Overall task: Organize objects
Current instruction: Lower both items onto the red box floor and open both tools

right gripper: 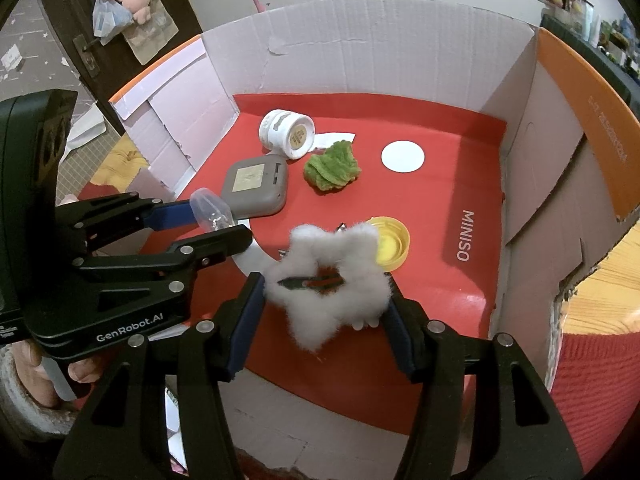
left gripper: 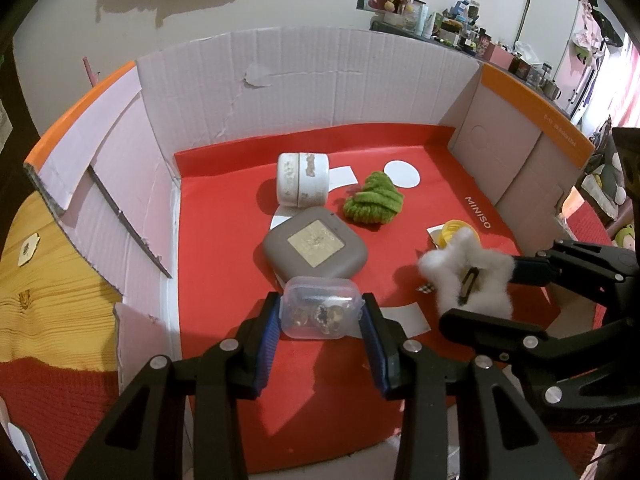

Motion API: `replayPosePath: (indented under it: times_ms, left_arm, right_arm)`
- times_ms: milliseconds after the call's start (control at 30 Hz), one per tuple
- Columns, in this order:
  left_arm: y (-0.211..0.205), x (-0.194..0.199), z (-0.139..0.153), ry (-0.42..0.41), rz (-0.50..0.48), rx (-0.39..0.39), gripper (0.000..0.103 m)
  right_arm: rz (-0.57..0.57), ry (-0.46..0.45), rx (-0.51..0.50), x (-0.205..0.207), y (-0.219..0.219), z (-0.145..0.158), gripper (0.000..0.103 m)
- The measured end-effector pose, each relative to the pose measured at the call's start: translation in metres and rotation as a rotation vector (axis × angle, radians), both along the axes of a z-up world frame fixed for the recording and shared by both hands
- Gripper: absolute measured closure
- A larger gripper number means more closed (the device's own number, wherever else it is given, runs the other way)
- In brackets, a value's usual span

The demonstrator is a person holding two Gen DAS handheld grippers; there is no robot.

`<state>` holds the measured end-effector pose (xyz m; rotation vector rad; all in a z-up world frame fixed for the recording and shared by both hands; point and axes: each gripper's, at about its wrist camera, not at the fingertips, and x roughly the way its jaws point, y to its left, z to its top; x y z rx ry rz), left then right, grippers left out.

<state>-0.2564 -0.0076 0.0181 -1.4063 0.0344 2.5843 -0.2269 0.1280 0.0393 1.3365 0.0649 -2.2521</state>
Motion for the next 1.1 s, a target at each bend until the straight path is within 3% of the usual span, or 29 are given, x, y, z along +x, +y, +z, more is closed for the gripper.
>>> replayPosePath:
  times_ms: [200, 267, 567, 633, 900, 1100]
  left_arm:
    - [0.0, 0.002, 0.001, 0.006, 0.003, -0.009, 0.052]
    - [0.0, 0.003, 0.001, 0.007, 0.003, -0.01, 0.051]
    - [-0.002, 0.006, 0.004, 0.016, 0.011, -0.009, 0.047]
    - [-0.002, 0.008, 0.006, 0.022, 0.013, -0.008, 0.042]
    - [0.0, 0.015, 0.009, 0.036, 0.014, -0.01, 0.041]
    - [-0.001, 0.021, 0.017, 0.063, 0.026, -0.007, 0.032]
  right_arm:
    - [-0.003, 0.0, -0.005, 0.0, 0.0, 0.0, 0.044]
    - [-0.004, 0.003, -0.006, 0.002, 0.0, 0.001, 0.038]
    - [-0.006, 0.015, -0.008, 0.007, 0.002, 0.004, 0.037]
    - [-0.004, 0.019, -0.007, 0.009, 0.001, 0.006, 0.032]
    - [0.001, 0.033, -0.006, 0.017, 0.001, 0.009, 0.029]
    - [0.008, 0.068, 0.014, 0.028, -0.002, 0.017, 0.022]
